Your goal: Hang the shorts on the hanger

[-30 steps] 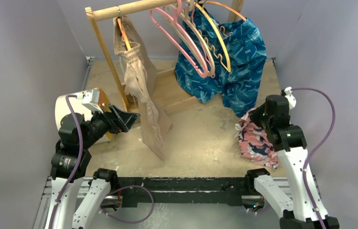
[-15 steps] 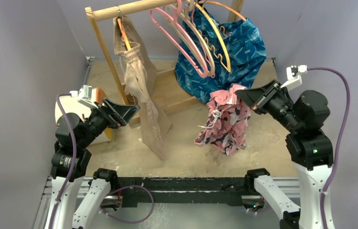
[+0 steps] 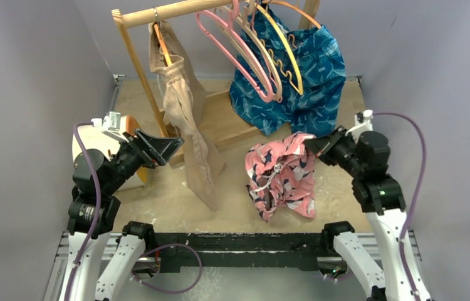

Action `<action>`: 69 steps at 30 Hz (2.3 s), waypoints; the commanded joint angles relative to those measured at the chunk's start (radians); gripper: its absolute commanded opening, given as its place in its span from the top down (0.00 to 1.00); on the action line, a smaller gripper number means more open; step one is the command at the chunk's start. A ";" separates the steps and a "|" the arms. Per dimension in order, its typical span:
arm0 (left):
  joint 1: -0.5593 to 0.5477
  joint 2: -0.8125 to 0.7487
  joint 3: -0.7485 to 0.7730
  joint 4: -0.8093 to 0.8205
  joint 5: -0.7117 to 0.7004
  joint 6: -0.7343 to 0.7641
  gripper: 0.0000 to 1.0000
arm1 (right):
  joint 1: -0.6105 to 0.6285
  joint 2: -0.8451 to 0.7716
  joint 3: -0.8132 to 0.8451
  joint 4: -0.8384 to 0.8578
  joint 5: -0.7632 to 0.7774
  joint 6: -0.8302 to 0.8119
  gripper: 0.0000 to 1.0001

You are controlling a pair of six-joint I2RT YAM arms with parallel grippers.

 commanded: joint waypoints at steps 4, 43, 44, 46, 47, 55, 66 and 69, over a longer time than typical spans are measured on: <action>0.006 -0.056 -0.119 0.264 0.045 -0.018 0.22 | -0.001 -0.030 -0.165 0.068 0.153 -0.060 1.00; -0.157 0.381 0.356 0.469 0.054 0.061 0.27 | 0.000 0.027 -0.226 0.140 0.138 -0.146 1.00; -0.226 0.401 0.362 0.436 0.009 0.103 0.28 | -0.001 0.027 -0.222 0.139 0.138 -0.146 1.00; -0.388 0.446 0.376 0.368 -0.100 0.191 0.30 | -0.001 0.030 -0.217 0.135 0.136 -0.149 1.00; -0.477 0.467 0.386 0.322 -0.171 0.237 0.32 | -0.001 0.030 -0.216 0.132 0.136 -0.150 1.00; -0.929 0.579 0.347 0.234 -0.677 0.343 0.37 | -0.001 0.007 -0.219 0.089 0.181 -0.150 1.00; -1.064 0.609 0.008 0.296 -0.916 0.015 0.47 | -0.001 -0.040 -0.210 0.044 0.274 -0.129 1.00; -1.076 0.647 -0.019 0.288 -0.939 -0.037 0.52 | 0.000 -0.041 -0.210 0.051 0.269 -0.123 1.00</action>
